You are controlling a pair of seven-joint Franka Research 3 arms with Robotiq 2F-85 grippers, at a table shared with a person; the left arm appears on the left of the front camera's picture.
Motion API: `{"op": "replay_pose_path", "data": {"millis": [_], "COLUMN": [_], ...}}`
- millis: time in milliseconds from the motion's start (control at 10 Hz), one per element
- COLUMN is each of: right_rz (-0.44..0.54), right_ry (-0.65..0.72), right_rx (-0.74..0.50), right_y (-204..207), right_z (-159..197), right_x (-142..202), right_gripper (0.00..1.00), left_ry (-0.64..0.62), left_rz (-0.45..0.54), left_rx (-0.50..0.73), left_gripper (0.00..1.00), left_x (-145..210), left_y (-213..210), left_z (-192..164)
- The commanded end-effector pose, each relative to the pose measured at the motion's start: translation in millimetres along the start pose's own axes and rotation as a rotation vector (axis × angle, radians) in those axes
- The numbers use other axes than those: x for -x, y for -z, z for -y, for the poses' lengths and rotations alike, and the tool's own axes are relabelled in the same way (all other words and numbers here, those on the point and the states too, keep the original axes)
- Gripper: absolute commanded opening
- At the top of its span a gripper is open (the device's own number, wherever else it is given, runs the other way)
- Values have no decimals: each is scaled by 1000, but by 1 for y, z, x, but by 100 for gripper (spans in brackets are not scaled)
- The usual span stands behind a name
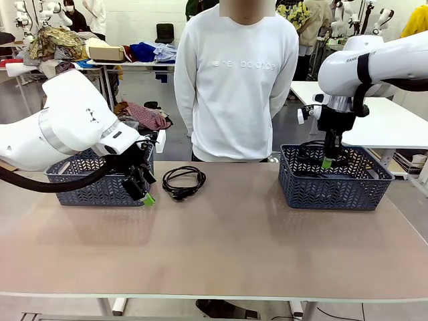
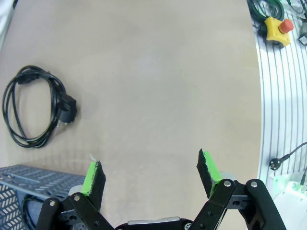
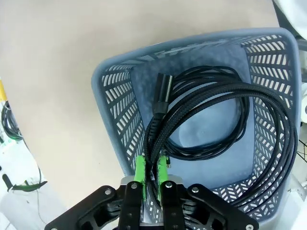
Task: Organize the cables according to human instructions.
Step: Pick up a bundle of cables and place it in the basket indicated by the human.
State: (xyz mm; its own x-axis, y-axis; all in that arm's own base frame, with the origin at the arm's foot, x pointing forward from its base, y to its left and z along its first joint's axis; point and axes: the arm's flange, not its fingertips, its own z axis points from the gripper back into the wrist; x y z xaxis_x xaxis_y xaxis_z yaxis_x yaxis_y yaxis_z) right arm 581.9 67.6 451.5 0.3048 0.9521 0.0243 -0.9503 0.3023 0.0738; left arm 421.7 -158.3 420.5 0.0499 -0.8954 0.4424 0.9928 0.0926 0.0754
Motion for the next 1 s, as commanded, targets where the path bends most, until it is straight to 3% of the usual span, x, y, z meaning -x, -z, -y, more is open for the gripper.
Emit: {"op": "replay_pose_path", "data": {"millis": [0,200,300,400,500,600,700,800,900], "right_rz": [2,-14,-12,-12,-8,5,11,10,19], "right_ry": [-34,-21,-9,4,8,15,23,31,38], "right_rx": [19,19,21,26,22,14,10,4,-3], "right_y": [6,12,14,15,13,9,7,4,2], "right_z": [4,9,13,14,15,15,16,16,17], "right_x": [6,6,6,5,5,5,5,4,4], "right_gripper": [12,15,32,35,52,55,72,75,92], "left_ry": [-1,-1,-1,-1,-1,-1,-1,-1,-1], "left_rz": [-1,-1,-1,-1,-1,-1,-1,-1,-1], "left_rx": [0,0,0,0,0,0,0,0,0], "left_gripper": [100,100,100,100,100,100,100,100,100], "left_x": [1,1,1,1,1,1,1,1,1], "left_y": [-1,-1,-1,-1,-1,-1,-1,-1,-1], "left_z": [0,0,0,0,0,0,0,0,0]}}
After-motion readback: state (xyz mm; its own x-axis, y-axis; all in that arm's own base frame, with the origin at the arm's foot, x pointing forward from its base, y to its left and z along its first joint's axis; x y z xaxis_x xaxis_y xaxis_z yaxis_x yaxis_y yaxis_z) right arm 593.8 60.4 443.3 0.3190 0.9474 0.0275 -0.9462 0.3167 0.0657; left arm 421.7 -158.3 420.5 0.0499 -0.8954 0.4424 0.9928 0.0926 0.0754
